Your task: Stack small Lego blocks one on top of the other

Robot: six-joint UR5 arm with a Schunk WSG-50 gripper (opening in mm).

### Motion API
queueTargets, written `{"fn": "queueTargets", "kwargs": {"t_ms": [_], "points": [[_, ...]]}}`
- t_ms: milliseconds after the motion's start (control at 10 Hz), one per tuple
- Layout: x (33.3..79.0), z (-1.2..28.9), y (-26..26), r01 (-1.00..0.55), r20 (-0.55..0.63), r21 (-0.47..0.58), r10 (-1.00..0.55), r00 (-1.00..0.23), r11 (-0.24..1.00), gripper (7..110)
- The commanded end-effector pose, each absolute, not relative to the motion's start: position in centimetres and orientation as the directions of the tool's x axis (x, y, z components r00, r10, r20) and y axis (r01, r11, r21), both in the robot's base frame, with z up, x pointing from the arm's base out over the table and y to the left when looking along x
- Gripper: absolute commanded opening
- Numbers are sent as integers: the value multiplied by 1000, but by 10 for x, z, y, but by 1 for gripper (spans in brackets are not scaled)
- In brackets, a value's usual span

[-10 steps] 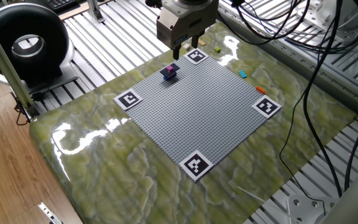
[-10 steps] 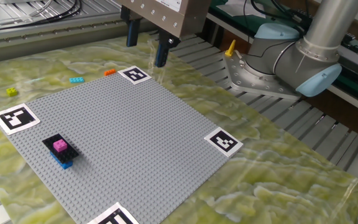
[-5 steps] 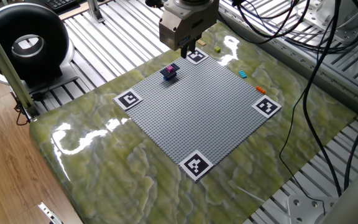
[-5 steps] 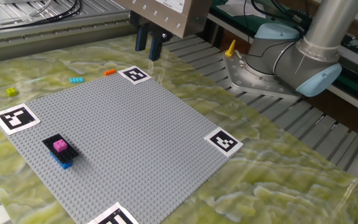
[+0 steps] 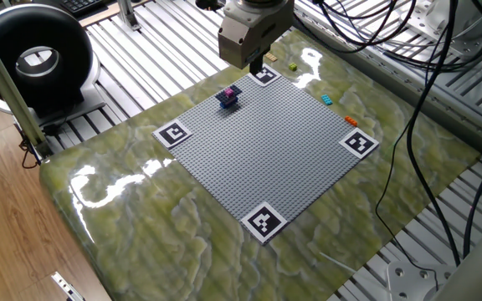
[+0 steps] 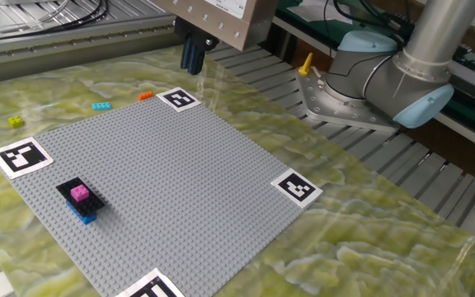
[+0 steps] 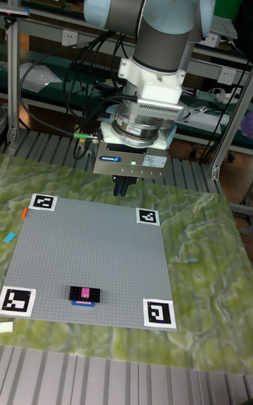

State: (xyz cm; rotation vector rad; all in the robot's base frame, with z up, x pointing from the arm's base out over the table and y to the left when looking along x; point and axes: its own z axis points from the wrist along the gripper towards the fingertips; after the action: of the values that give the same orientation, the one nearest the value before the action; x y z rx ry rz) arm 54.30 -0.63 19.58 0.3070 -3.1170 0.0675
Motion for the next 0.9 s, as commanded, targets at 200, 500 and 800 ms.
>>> {"fn": "queueTargets", "kwargs": {"t_ms": [200,500,800], "points": [[543,197,-1,-214,8,-26,-214,-977,977,7],[537,196,9,-206,25,17,-206,-978,978,7],[537,197,11,-205,22,24,-205,-978,979,7]]}}
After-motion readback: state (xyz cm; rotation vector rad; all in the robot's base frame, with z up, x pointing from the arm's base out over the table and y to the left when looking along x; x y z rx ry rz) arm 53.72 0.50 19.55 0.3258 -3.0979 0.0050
